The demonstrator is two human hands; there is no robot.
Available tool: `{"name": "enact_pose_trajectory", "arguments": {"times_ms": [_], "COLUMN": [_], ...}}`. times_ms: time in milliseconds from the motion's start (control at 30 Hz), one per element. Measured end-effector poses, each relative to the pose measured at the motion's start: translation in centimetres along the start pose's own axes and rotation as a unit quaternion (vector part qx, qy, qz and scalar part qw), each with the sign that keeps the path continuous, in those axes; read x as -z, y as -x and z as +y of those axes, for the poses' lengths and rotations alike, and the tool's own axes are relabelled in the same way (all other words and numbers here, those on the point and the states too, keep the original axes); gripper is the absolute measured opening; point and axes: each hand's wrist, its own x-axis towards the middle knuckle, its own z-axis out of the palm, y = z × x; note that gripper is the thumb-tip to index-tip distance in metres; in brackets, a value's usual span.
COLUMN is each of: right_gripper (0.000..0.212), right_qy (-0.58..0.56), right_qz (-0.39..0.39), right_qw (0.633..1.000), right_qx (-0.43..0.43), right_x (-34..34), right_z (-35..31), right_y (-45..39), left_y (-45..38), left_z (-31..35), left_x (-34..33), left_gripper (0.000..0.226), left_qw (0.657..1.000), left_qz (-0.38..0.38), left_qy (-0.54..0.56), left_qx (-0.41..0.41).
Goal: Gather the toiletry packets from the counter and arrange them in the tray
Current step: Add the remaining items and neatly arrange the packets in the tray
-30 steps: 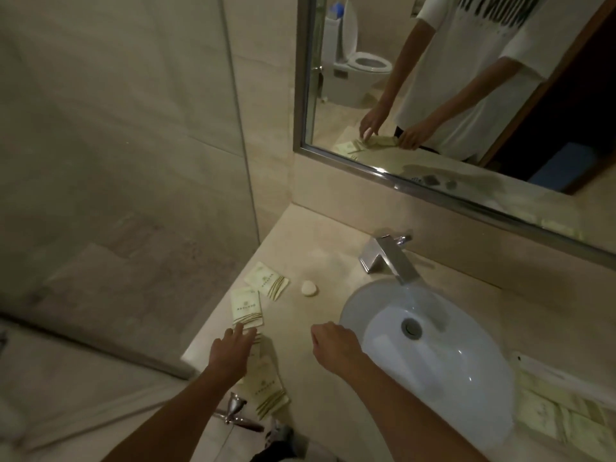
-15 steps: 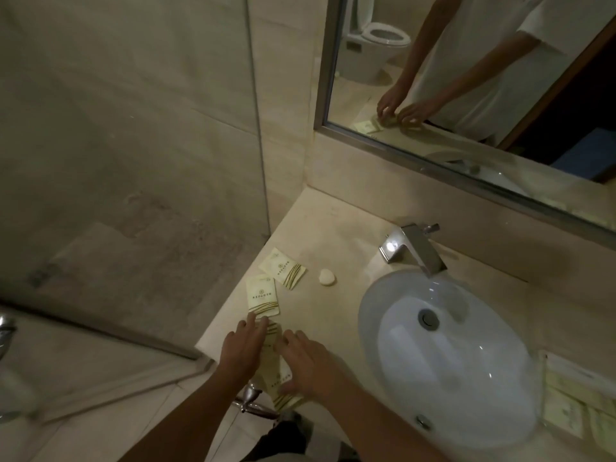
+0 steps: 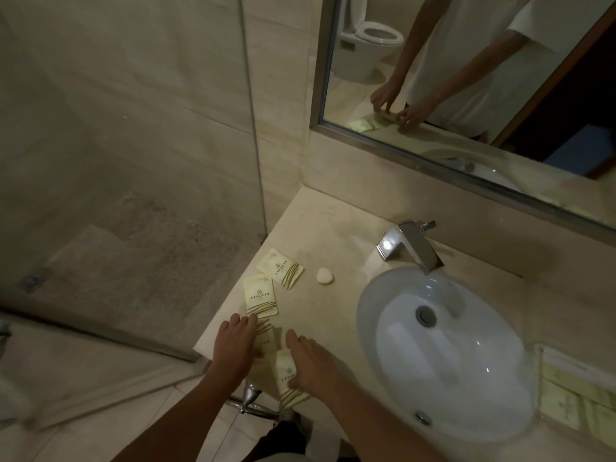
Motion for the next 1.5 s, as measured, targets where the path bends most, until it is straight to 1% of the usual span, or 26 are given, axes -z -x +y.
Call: {"name": "enact_pose_trajectory", "arguments": {"times_ms": [133, 200, 267, 300, 367, 433, 467, 533, 633, 667, 733, 833, 900, 967, 1033, 1067, 1100, 1200, 1233, 1300, 1367, 1433, 1500], "right_gripper": [0.057, 0.053, 0.051, 0.046, 0.020, 0.038, 0.042, 0.038, 0.019, 0.016, 0.016, 0.022, 0.030, 0.044, 0.060, 0.063, 0.059, 0.033, 0.029, 0.025, 0.023, 0.024, 0.025], "right_qy": [-0.013, -0.036, -0.060, -0.072, -0.084, -0.103, -0.110, -0.125, -0.164, -0.178, -0.205, -0.244, -0.266, -0.293, -0.312, -0.317, -0.315, -0.308, -0.311, -0.315, -0.317, -0.333, -0.354], "right_qz": [0.008, 0.017, 0.028, 0.037, 0.075, 0.117, 0.136, 0.172, 0.209, 0.225, 0.256, 0.282, 0.288, 0.292, 0.296, 0.303, 0.313, 0.342, 0.349, 0.368, 0.380, 0.380, 0.369], "right_qw": [0.999, 0.997, 0.995, 0.993, 0.990, 0.983, 0.980, 0.970, 0.952, 0.944, 0.927, 0.902, 0.888, 0.874, 0.863, 0.856, 0.851, 0.832, 0.825, 0.810, 0.799, 0.788, 0.783], "right_qx": [-0.039, -0.061, -0.077, -0.080, -0.082, -0.094, -0.096, -0.114, -0.154, -0.165, -0.184, -0.216, -0.241, -0.255, -0.266, -0.273, -0.281, -0.309, -0.317, -0.330, -0.342, -0.351, -0.355], "right_x": [1.2, 2.2, 3.5, 4.1, 5.1, 5.7, 6.0, 6.6, 6.9, 6.9, 6.7, 6.3, 6.1, 5.8, 5.5, 5.3, 5.1, 4.7, 4.7, 4.9, 4.9, 4.8, 4.5], "right_z": [2.0, 3.2, 4.9, 5.7, 7.6, 9.8, 10.4, 12.5, 15.7, 16.8, 18.9, 21.9, 24.0, 25.9, 27.8, 28.8, 29.9, 33.1, 34.2, 36.0, 37.9, 39.7, 41.2], "right_y": [0.6, 1.2, 2.2, 2.9, 4.3, 6.3, 7.0, 9.2, 12.5, 13.6, 15.9, 18.9, 20.8, 22.7, 24.3, 25.2, 26.0, 28.0, 28.6, 29.8, 30.7, 31.2, 31.2], "left_y": [-0.5, -1.0, -1.5, -1.7, -1.8, -2.0, -2.1, -2.5, -2.9, -3.0, -3.2, -3.3, -3.2, -3.0, -2.7, -2.6, -2.6, -2.3, -2.1, -1.7, -1.4, -1.4, -1.5], "left_z": [0.8, 1.3, 2.5, 3.3, 5.3, 8.0, 8.7, 11.3, 15.5, 16.9, 19.6, 23.9, 27.0, 30.0, 32.6, 33.8, 34.9, 37.9, 38.9, 40.9, 42.7, 44.2, 45.2], "left_x": [1.0, 1.5, 1.9, 2.1, 2.4, 2.8, 2.7, 2.6, 2.5, 2.5, 2.2, 2.3, 2.2, 2.1, 2.1, 2.0, 2.0, 1.6, 1.5, 1.3, 1.1, 0.7, 0.2], "left_gripper": [0.043, 0.039, 0.033, 0.027, 0.018, 0.018, 0.017, 0.017, 0.016, 0.018, 0.025, 0.022, 0.017, 0.013, 0.025, 0.031, 0.035, 0.043, 0.045, 0.049, 0.049, 0.049, 0.051], "left_qw": [0.994, 0.990, 0.990, 0.989, 0.984, 0.979, 0.978, 0.974, 0.968, 0.964, 0.957, 0.949, 0.947, 0.949, 0.949, 0.948, 0.945, 0.934, 0.931, 0.927, 0.916, 0.902, 0.904], "left_qz": [0.014, 0.021, 0.036, 0.051, 0.084, 0.103, 0.106, 0.107, 0.097, 0.094, 0.088, 0.062, 0.036, 0.020, 0.007, 0.000, -0.006, -0.027, -0.033, -0.044, -0.054, -0.059, -0.058], "left_qy": [0.106, 0.138, 0.135, 0.130, 0.114, 0.098, 0.098, 0.097, 0.089, 0.092, 0.110, 0.140, 0.150, 0.141, 0.136, 0.140, 0.151, 0.182, 0.192, 0.217, 0.247, 0.272, 0.278], "left_qx": [0.019, 0.015, -0.028, -0.054, -0.108, -0.145, -0.149, -0.172, -0.215, -0.230, -0.254, -0.275, -0.281, -0.282, -0.283, -0.285, -0.289, -0.307, -0.308, -0.301, -0.311, -0.330, -0.321]}}
